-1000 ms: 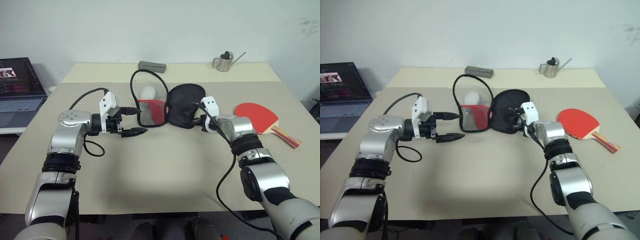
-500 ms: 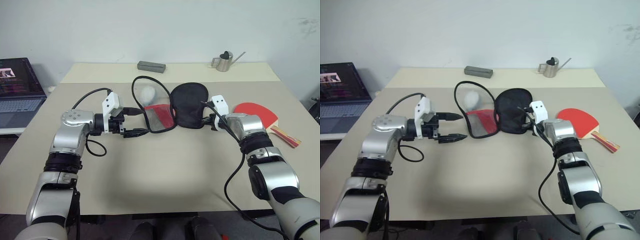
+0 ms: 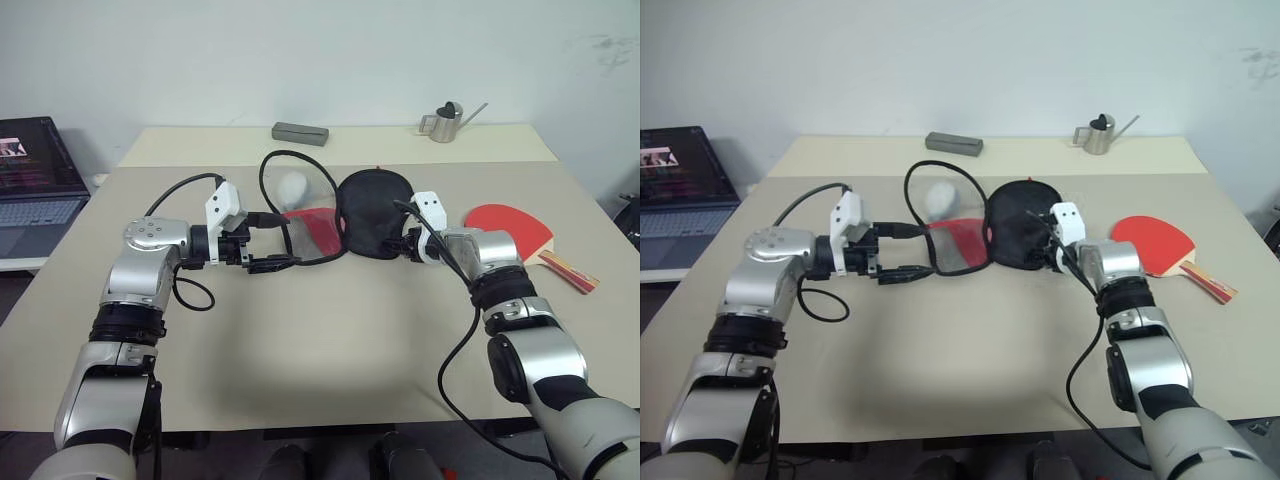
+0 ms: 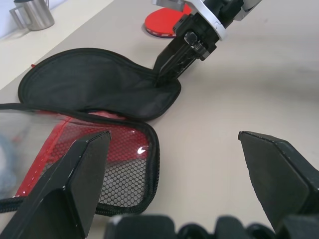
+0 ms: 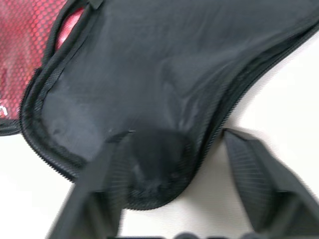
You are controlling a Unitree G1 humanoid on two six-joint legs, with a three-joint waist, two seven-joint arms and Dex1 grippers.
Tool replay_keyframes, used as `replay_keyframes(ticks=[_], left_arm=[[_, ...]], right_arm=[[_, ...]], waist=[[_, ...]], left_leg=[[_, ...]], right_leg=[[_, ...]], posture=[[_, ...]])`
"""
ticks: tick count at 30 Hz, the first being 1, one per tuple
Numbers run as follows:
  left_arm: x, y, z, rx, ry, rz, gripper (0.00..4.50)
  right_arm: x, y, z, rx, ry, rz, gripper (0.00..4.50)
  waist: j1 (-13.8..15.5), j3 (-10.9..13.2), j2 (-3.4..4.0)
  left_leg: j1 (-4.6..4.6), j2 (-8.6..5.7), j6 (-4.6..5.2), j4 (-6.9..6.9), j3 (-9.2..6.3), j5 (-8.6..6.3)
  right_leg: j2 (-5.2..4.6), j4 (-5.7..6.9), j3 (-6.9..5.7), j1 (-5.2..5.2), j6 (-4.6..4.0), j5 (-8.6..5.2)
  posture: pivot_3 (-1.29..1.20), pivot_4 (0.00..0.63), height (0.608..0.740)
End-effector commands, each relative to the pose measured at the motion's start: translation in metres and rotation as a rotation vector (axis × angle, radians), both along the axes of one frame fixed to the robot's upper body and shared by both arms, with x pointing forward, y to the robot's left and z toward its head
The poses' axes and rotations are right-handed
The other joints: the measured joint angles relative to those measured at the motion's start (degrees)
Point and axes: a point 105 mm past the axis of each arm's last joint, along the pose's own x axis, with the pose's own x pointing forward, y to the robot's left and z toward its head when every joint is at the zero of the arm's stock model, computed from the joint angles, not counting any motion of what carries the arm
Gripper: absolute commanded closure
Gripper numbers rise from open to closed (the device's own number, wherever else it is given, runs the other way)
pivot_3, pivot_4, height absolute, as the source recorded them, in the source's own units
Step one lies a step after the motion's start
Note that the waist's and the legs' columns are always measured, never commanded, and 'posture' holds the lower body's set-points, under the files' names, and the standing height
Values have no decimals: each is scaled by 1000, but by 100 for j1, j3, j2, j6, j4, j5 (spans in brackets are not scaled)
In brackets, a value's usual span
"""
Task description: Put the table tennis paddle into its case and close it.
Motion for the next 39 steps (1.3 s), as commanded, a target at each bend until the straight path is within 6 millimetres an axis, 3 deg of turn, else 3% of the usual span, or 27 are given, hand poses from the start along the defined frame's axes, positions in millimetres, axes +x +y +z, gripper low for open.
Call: replay_keyframes(ticks=[1,2,8,11,14,19,23,28,34,39], left_arm=[[0,-3,13,-10,-51,-13,0],[0,-3,13,-11,-51,-13,0],[2,-6,14,-19,-55,-15,0],[3,-10,17,-32,-62,-27,0],[3,-14,19,-37,-65,-40,0],[6,-22,22,-41,-72,-65,0],[8,-31,24,-39,-80,-100,0],[10,-40,25,-41,-87,-131,0],[13,-47,27,-42,-94,-155,0],[13,-50,29,-46,-101,-165,0]], right_arm=[[7,-21,27,-11,-102,-43,228],[7,-27,31,-17,-115,-51,10],[-1,-54,63,-30,-220,-54,10],[-21,-62,96,-34,-376,58,10],[-38,-82,103,-89,-429,89,10],[-63,-122,96,-108,-365,69,10],[-80,-170,78,-216,-282,0,10],[-91,-214,66,-241,-199,-86,10],[-89,-245,52,-260,-136,-166,10],[-83,-258,36,-332,-89,-167,10]], waist=[[1,0,0],[2,0,0],[10,0,0],[29,0,0],[56,0,0],[126,0,0],[141,0,0],[143,0,-1],[124,0,0],[123,0,0]], left_leg=[[0,0,0,0,0,0],[-1,0,0,0,0,0],[-2,0,1,0,0,0],[-5,0,1,0,-1,-1],[-6,-1,3,0,0,-1],[-2,-2,5,1,2,-1],[-1,-1,8,2,10,1],[1,-1,10,3,16,2],[7,3,12,3,25,3],[7,3,11,3,27,4]], right_leg=[[0,0,0,0,0,0],[0,0,0,0,0,0],[0,-2,0,0,0,0],[0,-3,-2,0,0,0],[1,-6,-2,1,1,-1],[9,-5,-2,6,1,-1],[18,-5,3,5,1,-1],[28,-4,8,7,1,-1],[36,-2,18,7,1,-1],[36,-3,20,7,1,-1]], posture=[[0,150,740],[0,150,740],[0,150,740],[0,150,740],[0,150,740],[0,150,740],[0,150,740],[0,150,740],[0,150,740],[0,150,740]])
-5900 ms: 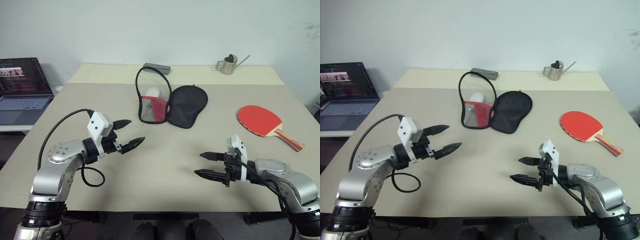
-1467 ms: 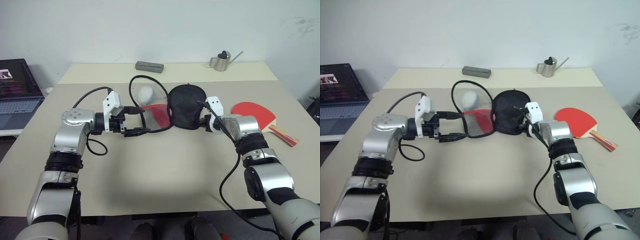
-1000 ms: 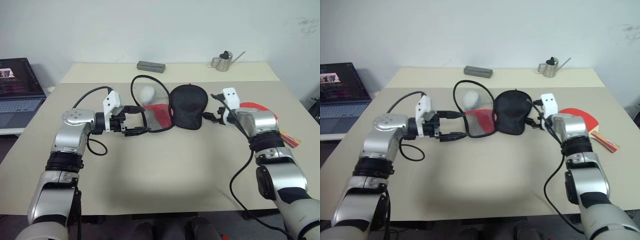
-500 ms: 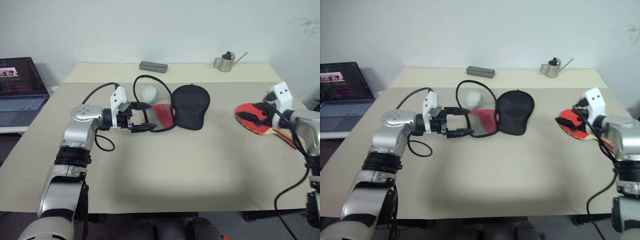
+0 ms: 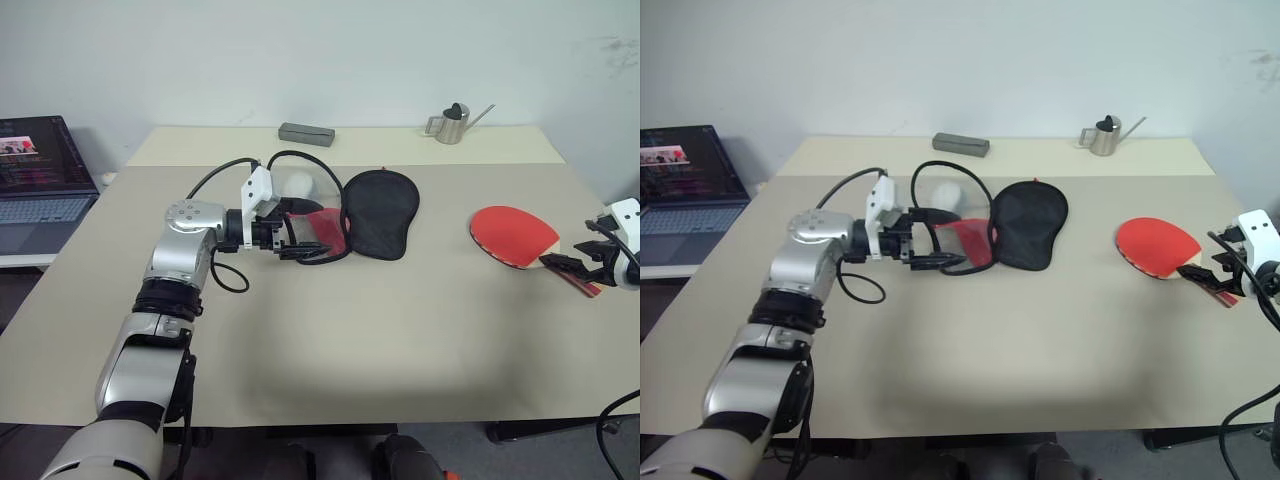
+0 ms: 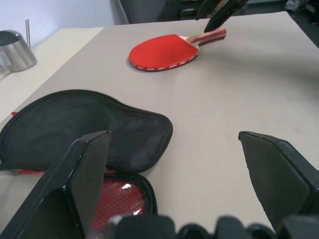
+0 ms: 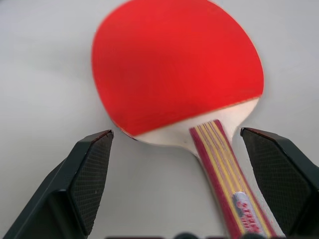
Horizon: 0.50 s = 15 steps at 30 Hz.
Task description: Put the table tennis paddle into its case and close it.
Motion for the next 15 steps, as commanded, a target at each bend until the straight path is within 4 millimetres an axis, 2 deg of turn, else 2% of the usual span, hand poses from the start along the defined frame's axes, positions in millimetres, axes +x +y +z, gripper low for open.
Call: replay_keyframes(ticks=[1,8,15], left_arm=[[0,-2,14,-7,-57,-14,0],[-2,3,16,-4,-64,-5,0],[-2,9,17,8,-69,14,0]], right_arm=[[4,-11,4,-90,-4,2,10],[8,-17,-11,-129,55,-5,10],[8,-19,-16,-112,69,-29,10]], waist=[[2,0,0],[-1,0,0],[1,0,0]], left_leg=[[0,0,0,0,1,0],[1,1,-2,0,3,1],[1,1,-3,0,3,2]], right_leg=[[0,0,0,0,0,0],[0,-1,3,0,0,0],[-1,-1,3,0,0,0]], posture=[[0,150,740],[0,150,740],[0,150,740]])
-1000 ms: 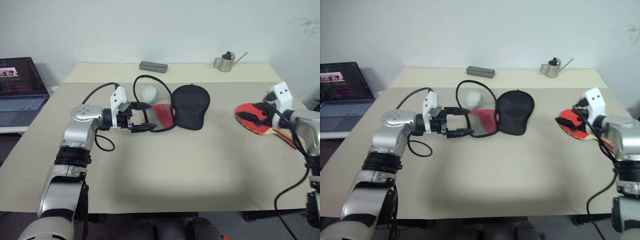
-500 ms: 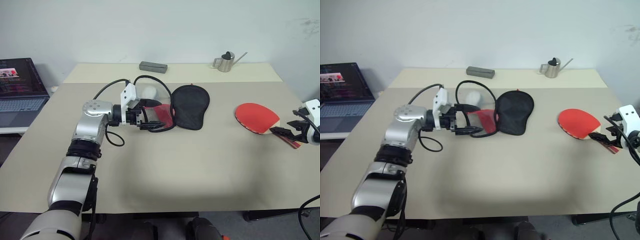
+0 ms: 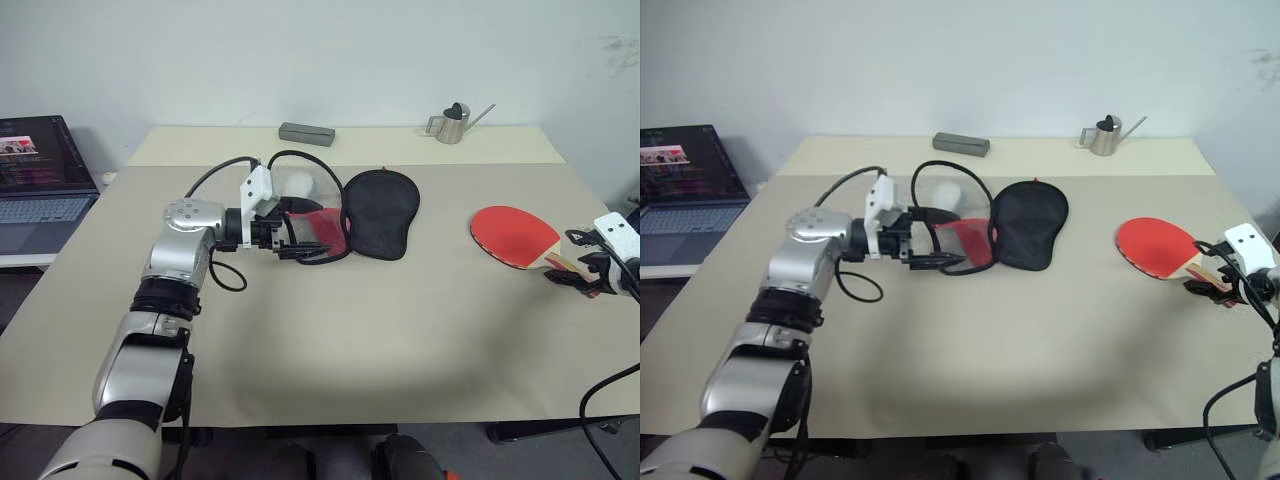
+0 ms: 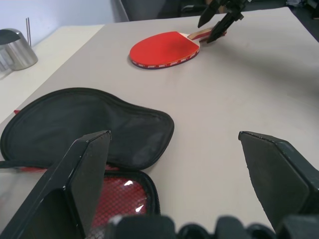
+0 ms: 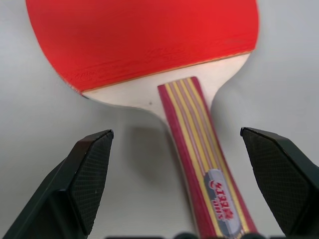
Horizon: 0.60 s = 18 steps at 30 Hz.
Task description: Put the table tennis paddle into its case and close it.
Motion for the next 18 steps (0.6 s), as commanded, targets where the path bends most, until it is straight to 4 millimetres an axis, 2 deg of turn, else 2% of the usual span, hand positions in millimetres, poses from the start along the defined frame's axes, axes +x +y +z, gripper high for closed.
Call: replay_keyframes(ticks=[1,5,10,18], left_arm=[[-1,4,16,-5,-62,3,0],[-1,5,15,2,-63,7,0],[0,5,15,3,-62,7,0],[0,-1,19,-11,-60,-17,0]], right_arm=[[3,-6,10,-13,-42,-31,10],[-2,-7,1,27,-7,-52,10],[-6,9,-8,119,65,29,10],[-8,35,-2,254,111,171,10]], waist=[[3,0,0],[7,0,0],[-9,0,0],[-124,0,0]], left_leg=[[0,0,0,0,-1,0],[-1,0,-1,0,-1,1],[1,2,-1,0,-1,0],[4,4,-1,0,-2,0]], right_leg=[[0,0,-1,0,0,0],[0,0,-1,0,0,0],[1,1,-1,1,0,0],[4,3,0,3,0,0]], posture=[[0,150,740],[0,150,740],[0,150,740],[0,150,740]])
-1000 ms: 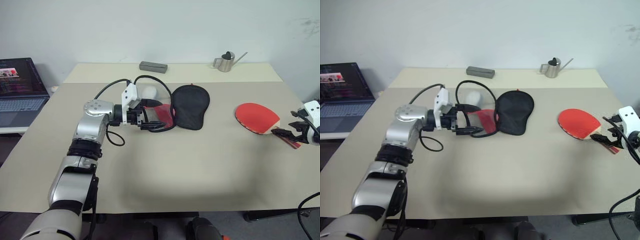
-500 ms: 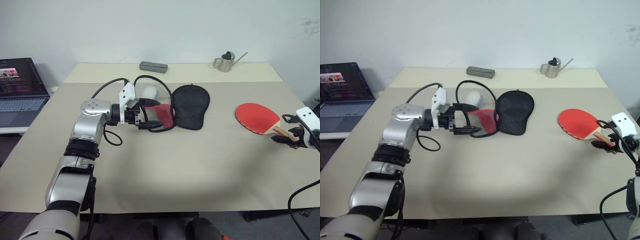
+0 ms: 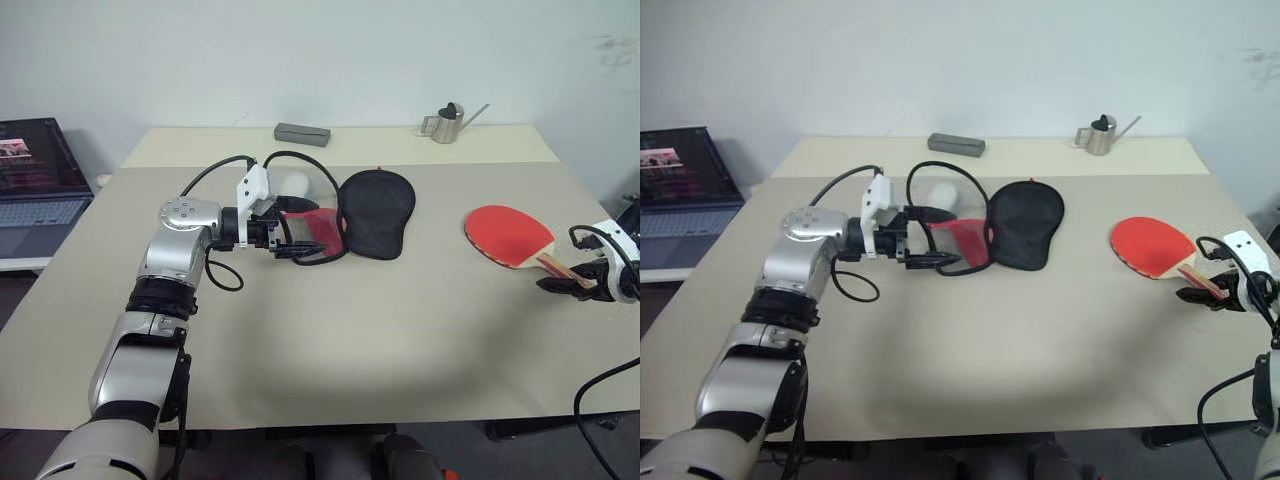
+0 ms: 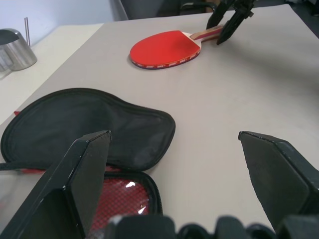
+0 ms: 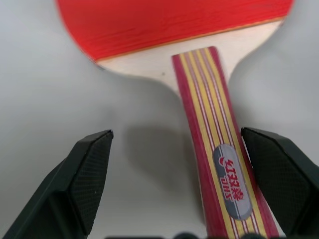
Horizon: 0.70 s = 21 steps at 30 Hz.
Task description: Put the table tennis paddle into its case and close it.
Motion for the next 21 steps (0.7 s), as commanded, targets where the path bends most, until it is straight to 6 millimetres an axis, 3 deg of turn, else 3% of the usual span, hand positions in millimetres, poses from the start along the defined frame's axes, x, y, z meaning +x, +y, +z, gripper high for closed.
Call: replay_keyframes(ticks=[1,8,17,21], left_arm=[[-1,-3,17,-16,-57,-22,0],[0,-5,16,-24,-57,-23,0],[0,-2,15,-20,-60,-14,0],[0,-1,15,-21,-60,-9,0]], right_arm=[[2,20,5,100,-1,88,10],[26,23,-1,0,-128,-13,10],[18,12,-23,-73,-77,-69,10],[17,7,-23,-61,-77,-114,839]], waist=[[-20,0,0],[-24,0,0],[-1,-3,-4],[14,-3,-4]], left_leg=[[1,0,0,0,1,0],[4,0,-1,2,3,0],[11,-4,0,11,-1,0],[43,-4,2,10,-7,-1]], right_leg=[[0,1,1,0,0,0],[-2,7,5,0,-1,1],[-6,5,1,15,2,3],[-6,-4,-4,55,2,3]], posture=[[0,150,740],[0,150,740],[0,150,740],[0,150,740]])
